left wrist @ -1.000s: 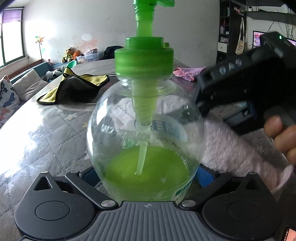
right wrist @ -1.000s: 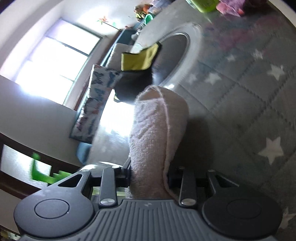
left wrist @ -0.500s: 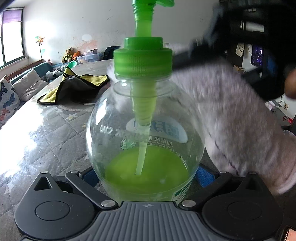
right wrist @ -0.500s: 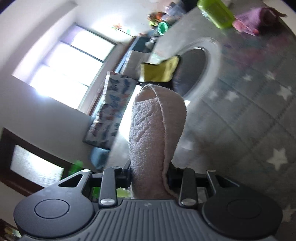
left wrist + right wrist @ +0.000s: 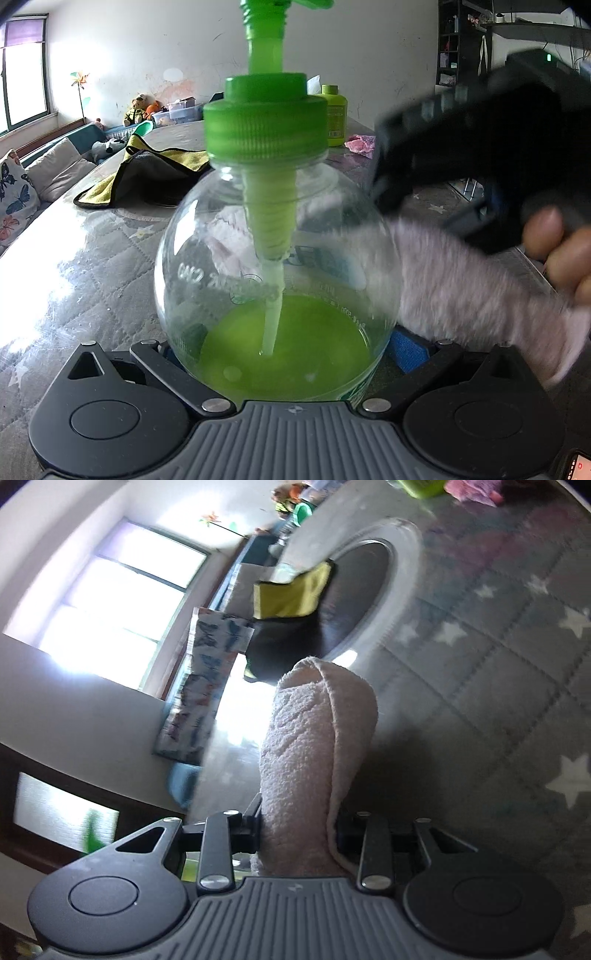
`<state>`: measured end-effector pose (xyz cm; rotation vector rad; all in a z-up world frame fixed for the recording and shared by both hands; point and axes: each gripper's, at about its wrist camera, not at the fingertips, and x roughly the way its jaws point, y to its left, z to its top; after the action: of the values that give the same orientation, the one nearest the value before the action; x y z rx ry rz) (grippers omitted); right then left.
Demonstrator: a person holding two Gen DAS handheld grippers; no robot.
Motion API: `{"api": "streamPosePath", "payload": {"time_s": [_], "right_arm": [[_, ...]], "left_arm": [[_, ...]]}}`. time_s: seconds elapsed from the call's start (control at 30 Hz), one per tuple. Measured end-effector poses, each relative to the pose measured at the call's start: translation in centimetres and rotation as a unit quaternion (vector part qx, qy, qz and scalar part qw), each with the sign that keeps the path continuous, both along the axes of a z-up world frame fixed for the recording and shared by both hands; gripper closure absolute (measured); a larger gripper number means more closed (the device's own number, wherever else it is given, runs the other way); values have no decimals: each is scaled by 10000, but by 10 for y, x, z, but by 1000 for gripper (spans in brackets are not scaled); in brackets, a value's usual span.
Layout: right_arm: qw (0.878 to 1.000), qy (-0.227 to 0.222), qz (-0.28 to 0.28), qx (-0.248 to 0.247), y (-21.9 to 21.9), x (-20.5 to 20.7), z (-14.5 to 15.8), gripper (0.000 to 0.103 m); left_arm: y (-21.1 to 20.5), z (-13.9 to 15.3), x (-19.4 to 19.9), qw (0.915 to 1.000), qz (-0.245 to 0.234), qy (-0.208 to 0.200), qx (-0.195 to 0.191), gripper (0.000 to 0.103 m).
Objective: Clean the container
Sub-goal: 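Rub the pink towel across the bottle body with the right tool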
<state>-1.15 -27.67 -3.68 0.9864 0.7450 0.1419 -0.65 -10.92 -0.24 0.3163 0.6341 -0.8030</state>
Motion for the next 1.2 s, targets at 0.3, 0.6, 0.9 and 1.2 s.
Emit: {"api": "streamPosePath", "payload": {"time_s": [0.3,0.6,0.9,1.2], "right_arm": [[9993,-58,50,-356,1,-9,10,69],[9964,-766,361,16,2,5,57,67],[9970,-535,372,409,1,35,25,67],[9998,76,174,22,1,28,-8,67]], "left_arm": [[0,0,1,10000,1,1,-1,0],[0,0,1,10000,2,17,-18,0],[-1,0,0,10000,0,16,-14,0],[-2,0,-3,10000,0,19,-18,0]]}}
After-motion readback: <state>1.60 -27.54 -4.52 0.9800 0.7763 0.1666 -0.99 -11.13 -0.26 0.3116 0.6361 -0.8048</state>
